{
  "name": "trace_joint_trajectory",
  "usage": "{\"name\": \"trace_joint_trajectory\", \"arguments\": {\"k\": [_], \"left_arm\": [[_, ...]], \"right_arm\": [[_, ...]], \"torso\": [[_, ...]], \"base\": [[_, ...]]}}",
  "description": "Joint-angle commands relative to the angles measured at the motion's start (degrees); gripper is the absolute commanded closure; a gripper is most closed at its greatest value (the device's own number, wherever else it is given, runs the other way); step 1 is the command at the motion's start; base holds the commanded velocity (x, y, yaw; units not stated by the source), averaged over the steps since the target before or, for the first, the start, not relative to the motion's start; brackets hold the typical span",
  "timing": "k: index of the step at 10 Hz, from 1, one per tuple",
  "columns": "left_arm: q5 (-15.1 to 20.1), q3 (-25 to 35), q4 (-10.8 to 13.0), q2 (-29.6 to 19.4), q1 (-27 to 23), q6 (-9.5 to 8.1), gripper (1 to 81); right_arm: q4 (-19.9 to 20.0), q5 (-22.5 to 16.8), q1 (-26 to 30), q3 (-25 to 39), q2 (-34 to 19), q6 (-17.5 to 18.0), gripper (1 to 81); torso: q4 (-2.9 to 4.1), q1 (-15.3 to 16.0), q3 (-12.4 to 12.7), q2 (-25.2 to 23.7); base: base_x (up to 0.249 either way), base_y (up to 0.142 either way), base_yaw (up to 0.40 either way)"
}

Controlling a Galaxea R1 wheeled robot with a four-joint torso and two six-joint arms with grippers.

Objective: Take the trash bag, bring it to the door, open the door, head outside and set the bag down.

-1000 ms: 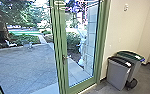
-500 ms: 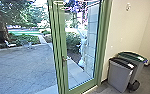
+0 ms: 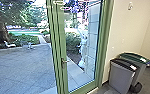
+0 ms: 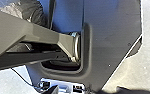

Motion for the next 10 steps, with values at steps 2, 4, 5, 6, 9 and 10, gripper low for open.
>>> {"name": "trace_joint_trajectory", "arguments": {"k": [2,4,5,6,9,10], "left_arm": [[3.25,0.05,0.43,-0.21,-2.80,0.19,81.1],[3.25,0.05,0.34,-0.30,-2.71,0.19,81.1],[3.25,0.05,0.34,-0.30,-2.71,0.19,81.1],[3.25,0.05,0.43,-0.21,-2.71,0.19,81.1],[3.25,0.05,0.43,-0.21,-2.71,0.19,81.1],[3.25,0.05,0.43,-0.21,-2.71,0.19,81.1]], "right_arm": [[-0.93,-3.33,2.67,0.18,0.66,-0.41,1.0],[-1.02,-3.42,2.93,0.18,0.58,-0.41,1.0],[-1.02,-3.51,3.02,0.18,0.58,-0.41,1.0],[-1.02,-3.51,2.93,0.18,0.58,-0.41,1.0],[-1.02,-3.42,2.76,0.18,0.58,-0.41,1.0],[-1.02,-3.42,2.76,0.18,0.58,-0.41,1.0]], "torso": [[0.00,-0.02,0.00,-0.02],[0.00,0.02,-0.02,0.02],[0.00,0.00,0.00,0.00],[0.00,-0.02,0.00,0.00],[0.00,-0.02,0.00,0.00],[0.00,-0.02,0.00,0.00]], "base": [[0.125,-0.082,0.000],[0.125,-0.084,0.000],[0.125,-0.084,0.000],[0.125,-0.084,0.000],[0.125,-0.045,0.000],[0.125,0.000,0.000]]}}
